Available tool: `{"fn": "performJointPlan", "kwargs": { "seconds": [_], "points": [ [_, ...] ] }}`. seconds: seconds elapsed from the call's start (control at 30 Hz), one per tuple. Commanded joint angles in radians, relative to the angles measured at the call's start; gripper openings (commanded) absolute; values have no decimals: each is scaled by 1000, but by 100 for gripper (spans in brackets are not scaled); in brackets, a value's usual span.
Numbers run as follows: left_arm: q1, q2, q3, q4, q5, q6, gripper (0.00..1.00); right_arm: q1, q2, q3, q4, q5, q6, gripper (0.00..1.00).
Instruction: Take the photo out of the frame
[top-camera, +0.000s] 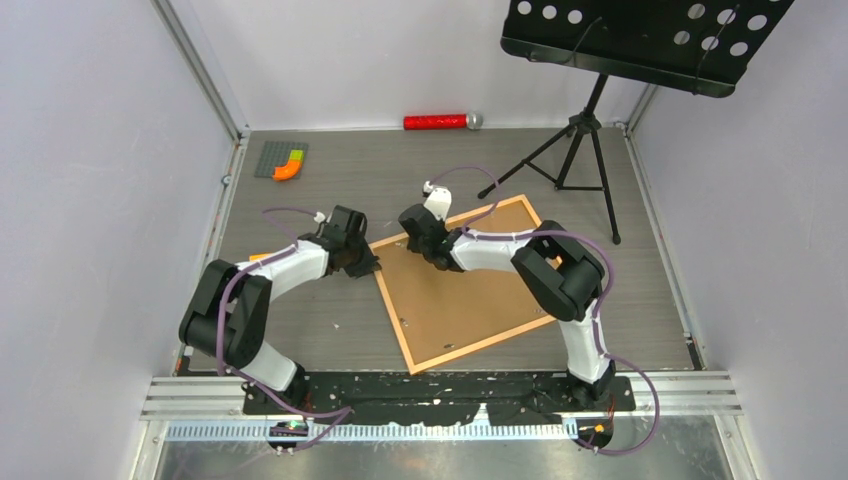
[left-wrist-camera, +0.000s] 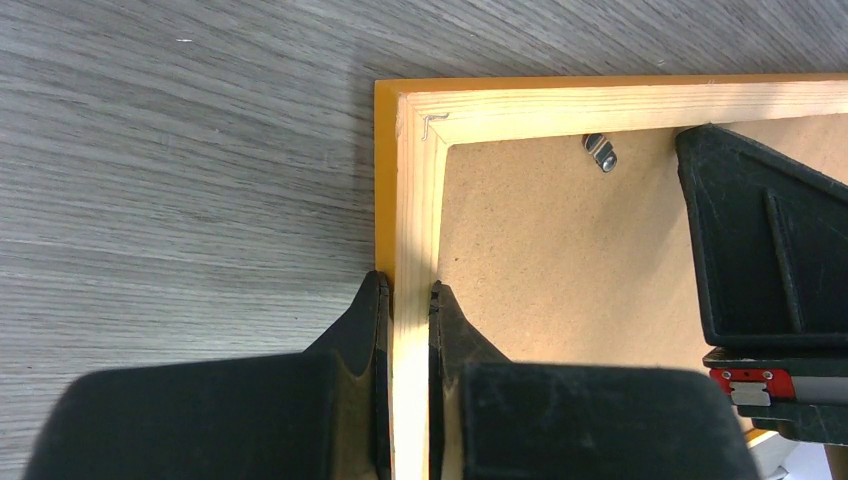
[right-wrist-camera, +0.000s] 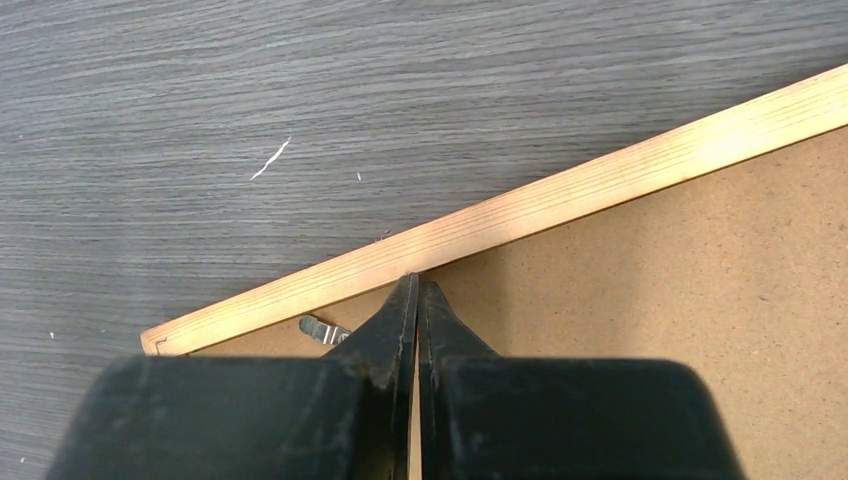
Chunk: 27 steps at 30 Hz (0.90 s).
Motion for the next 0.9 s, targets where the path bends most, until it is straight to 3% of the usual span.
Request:
{"fn": "performJointPlan", "kwargs": {
  "seconds": [0.0,0.13,0.33,0.7,0.87],
  "points": [
    [-35,53,-76,-187,117,8,0,-15,17,-12,17,-10,-70,8],
    [-35,67,-67,-177,133,21,0,-13,51,14,68,-118,-177,14],
    [-34,77,-43,-190,126,41,0,14,74,30,149,-269,-316,14],
    [-34,87,-18,-222,103,62,0,59,109,86,101,-359,-512,14],
    [-34,92,1,-235,93,72,0,59,86,67,72,-344,-558,8]
  ]
}}
